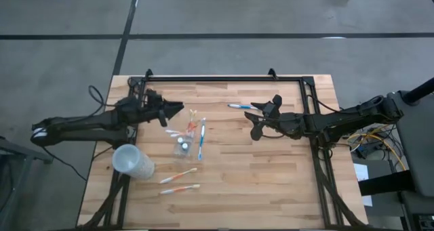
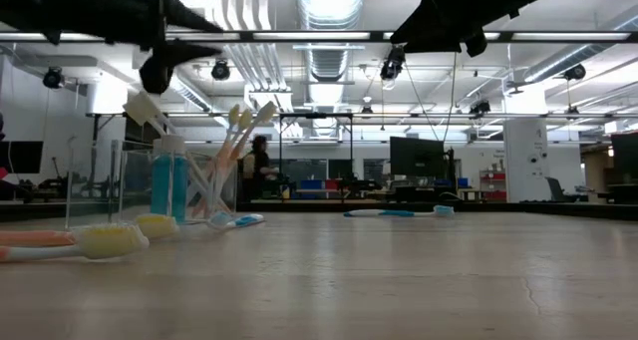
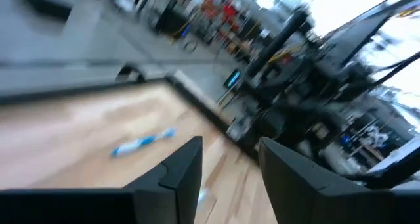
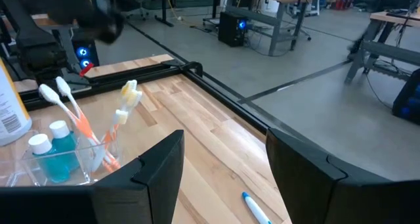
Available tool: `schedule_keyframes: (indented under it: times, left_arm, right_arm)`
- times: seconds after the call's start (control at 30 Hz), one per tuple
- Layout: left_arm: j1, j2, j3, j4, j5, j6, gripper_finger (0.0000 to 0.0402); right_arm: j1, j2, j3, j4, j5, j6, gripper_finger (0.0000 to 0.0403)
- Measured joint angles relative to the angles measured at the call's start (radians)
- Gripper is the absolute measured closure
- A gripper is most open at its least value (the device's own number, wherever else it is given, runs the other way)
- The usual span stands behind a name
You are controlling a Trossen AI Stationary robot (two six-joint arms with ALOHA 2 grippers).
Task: Pick & Place toothbrushing station
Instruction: Put the orange toothbrush into the transparent organizer
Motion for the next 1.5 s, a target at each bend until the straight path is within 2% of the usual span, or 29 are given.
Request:
schedule_keyframes:
  times: [0.17, 0.23, 0.33, 0.53, 0.7, 0.83, 0.93, 1.17, 1.4, 1.5]
  left_arm:
    - [-0.002, 0.01, 0.141, -0.006, 0.005, 0.132, 0.0248]
    - [-0.003, 0.023, 0.219, -0.056, 0.022, 0.182, 0.0248]
    - [-0.006, 0.061, 0.367, -0.233, 0.028, 0.23, 0.0248]
    - [-0.01, 0.19, 0.688, -0.735, 0.019, 0.3, 0.0254]
    - [-0.034, 0.306, 0.836, -0.921, 0.07, 0.281, 0.026]
    - [-0.083, 0.378, 0.87, -0.946, 0.16, 0.24, 0.0265]
    - [-0.138, 0.417, 0.879, -0.945, 0.178, 0.232, 0.0269]
    - [-0.26, 0.44, 0.879, -0.945, 0.03, 0.258, 0.0281]
    - [-0.372, 0.434, 0.851, -0.96, 0.004, 0.277, 0.0282]
    - [-0.429, 0.437, 0.807, -0.963, -0.077, 0.258, 0.0282]
  right_arm:
    - [0.0, 0.0, 0.0, 0.0, 0.0, -0.003, 0.0193]
    - [0.0, 0.0, 0.0, 0.0, 0.0, -0.003, 0.0193]
    - [0.0, 0.0, 0.0, 0.0, 0.0, -0.003, 0.0193]
    - [0.0, 0.0, 0.0, -0.001, 0.0, -0.003, 0.0193]
    - [0.0, 0.0, 0.0, -0.002, 0.0, -0.043, 0.0193]
    - [0.0, 0.0, 0.0, -0.002, 0.0, -0.134, 0.0193]
    - [0.0, 0.0, 0.0, -0.002, 0.0, -0.176, 0.0193]
    - [0.0, 0.0, 0.0, -0.002, 0.0, -0.199, 0.0193]
    - [0.0, 0.0, 0.0, -0.001, 0.0, -0.198, 0.0193]
    - [0.0, 0.0, 0.0, -0.001, 0.0, -0.193, 0.0193]
